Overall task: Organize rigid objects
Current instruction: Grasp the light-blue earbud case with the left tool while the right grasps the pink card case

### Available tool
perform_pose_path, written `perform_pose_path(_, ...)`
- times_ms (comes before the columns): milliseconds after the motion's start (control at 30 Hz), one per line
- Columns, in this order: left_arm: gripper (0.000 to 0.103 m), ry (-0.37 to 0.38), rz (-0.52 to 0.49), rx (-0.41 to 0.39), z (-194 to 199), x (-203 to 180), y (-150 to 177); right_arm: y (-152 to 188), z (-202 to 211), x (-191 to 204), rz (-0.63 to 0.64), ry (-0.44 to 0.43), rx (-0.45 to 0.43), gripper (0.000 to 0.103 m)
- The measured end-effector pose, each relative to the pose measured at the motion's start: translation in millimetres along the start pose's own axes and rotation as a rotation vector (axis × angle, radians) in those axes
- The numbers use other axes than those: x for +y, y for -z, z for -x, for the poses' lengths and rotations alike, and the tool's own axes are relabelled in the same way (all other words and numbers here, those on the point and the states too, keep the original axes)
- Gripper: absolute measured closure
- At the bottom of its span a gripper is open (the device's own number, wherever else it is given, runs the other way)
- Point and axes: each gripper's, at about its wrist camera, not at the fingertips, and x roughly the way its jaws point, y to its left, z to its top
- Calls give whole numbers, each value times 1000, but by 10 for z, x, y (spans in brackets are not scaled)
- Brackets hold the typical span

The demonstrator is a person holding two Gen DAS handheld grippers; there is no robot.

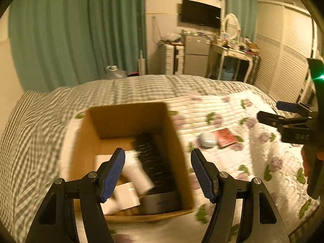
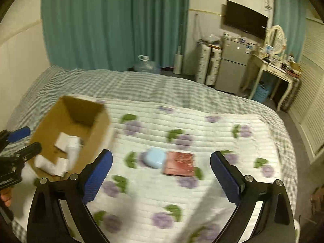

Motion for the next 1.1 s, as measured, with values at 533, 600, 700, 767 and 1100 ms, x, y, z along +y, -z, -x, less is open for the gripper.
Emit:
perform_pose_path(533,32,-52,-111,153,-1280,-1300,-44,274,-679,-1025,-53,20,63,1)
perform_pose_path(600,32,-75,-116,178,-1515,-1329,19,289,-818,-1105,-70,16,83,1)
perform_pose_path(700,32,-70,-141,209,-1759,-1372,93,326,-983,-1166,-89,60,100,1)
perform_pose_path(767,32,-77,-150,219,-1884,-1392,118,345,-1088,-1183,-97,59,127,1)
perform_pose_path(1100,35,-84,-86,167,-2201,-1306,122,371,-1202,-1072,-58,-2,146,1)
